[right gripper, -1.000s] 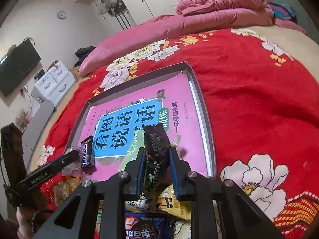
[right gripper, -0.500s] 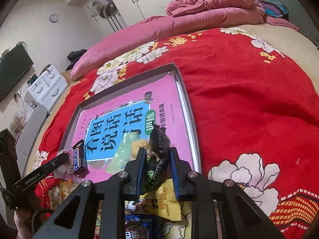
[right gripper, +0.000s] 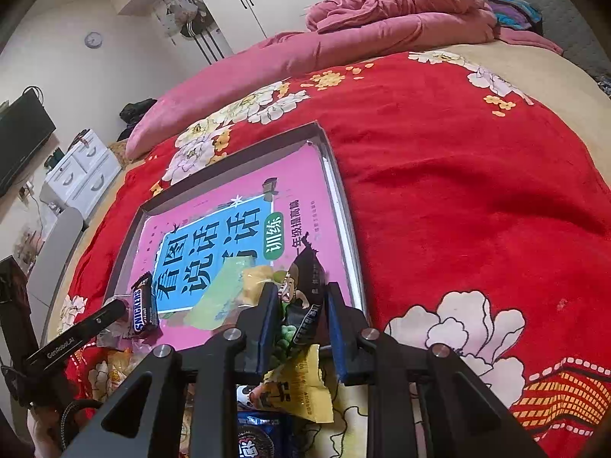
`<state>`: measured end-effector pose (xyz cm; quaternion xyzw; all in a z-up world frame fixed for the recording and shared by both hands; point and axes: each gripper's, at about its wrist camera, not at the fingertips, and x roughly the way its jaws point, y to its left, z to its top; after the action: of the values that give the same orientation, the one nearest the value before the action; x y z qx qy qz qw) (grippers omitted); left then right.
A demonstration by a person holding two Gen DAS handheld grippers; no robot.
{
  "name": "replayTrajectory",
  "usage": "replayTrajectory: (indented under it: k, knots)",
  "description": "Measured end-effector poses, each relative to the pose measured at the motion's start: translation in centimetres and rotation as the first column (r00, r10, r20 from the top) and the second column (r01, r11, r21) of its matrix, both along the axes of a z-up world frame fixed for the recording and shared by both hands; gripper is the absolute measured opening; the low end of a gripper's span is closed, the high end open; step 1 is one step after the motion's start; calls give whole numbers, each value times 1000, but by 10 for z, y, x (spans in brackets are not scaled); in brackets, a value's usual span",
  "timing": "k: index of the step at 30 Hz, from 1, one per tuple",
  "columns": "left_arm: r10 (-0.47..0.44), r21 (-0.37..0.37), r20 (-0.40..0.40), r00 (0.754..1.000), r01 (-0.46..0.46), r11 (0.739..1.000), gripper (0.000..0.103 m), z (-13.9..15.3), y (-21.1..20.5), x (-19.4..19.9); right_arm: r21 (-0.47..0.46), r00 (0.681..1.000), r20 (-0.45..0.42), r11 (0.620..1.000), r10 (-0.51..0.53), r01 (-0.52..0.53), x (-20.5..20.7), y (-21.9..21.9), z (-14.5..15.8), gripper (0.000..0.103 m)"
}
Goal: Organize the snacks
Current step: 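Carry the clear bag over the tray with the left tool while the right tool carries the black wrapper there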
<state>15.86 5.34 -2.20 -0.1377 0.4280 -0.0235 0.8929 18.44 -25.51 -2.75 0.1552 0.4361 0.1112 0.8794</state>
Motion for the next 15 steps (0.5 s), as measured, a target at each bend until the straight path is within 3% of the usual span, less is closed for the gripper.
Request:
replayTrajectory:
  k: [15]
  knots:
    - [-12, 2, -2, 1000, 12, 1000, 44, 0, -4, -1, -22, 1000, 11, 1000, -20, 21, -1, -3, 4, 30]
